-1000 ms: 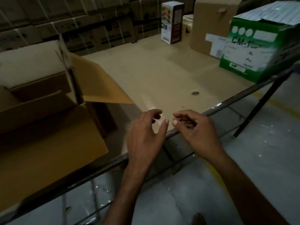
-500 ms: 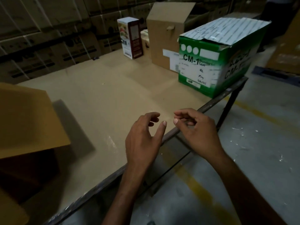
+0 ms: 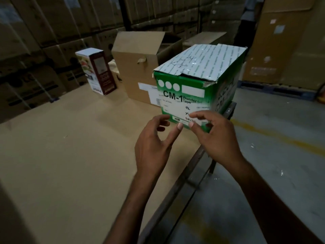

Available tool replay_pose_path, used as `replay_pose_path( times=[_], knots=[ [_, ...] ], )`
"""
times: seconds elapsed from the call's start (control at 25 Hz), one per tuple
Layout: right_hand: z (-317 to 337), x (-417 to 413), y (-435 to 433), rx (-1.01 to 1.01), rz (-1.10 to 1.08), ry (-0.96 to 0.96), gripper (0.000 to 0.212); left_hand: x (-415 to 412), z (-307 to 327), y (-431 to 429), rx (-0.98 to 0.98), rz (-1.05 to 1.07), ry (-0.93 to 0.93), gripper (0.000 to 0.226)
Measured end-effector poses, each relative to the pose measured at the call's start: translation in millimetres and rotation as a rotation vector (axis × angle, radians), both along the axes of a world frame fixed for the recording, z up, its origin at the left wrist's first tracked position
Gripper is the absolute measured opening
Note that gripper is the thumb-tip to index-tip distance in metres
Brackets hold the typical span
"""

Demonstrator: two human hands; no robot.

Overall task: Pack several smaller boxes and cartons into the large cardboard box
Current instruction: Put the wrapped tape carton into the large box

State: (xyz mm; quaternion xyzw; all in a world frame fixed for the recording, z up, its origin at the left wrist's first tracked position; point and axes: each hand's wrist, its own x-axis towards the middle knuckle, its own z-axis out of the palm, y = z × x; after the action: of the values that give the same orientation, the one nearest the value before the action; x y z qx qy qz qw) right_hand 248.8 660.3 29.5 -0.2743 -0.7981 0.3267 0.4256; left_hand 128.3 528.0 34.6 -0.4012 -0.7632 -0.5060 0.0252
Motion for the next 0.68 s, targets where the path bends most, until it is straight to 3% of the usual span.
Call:
replay_pose_path(
  times=[0.2,0.36,0.48,0.68],
  knots=[
    [7.0,-31.0,71.0,0.096,-0.225,0.042,0.032,-63.7,10.6,91.4,0.129,-0.100,-0.237,0.024],
    [5.8,-58.6,134.3,0.125,-0.300,-0.132,0.060,-127.1,16.9,175.8,0.141,-0.053,-0.424,0.048],
    [-7.8,-73.1,167.9,0.042,-0.251,-0.283,0.069,-160.9,20.7,227.6,0.122,-0.004,-0.489,0.067],
    [-23.6,-83.3,174.9,-0.047,-0.208,-0.153,0.068,-190.2,14.1,263.3,0.076,0.012,-0.557,0.073]
  ],
)
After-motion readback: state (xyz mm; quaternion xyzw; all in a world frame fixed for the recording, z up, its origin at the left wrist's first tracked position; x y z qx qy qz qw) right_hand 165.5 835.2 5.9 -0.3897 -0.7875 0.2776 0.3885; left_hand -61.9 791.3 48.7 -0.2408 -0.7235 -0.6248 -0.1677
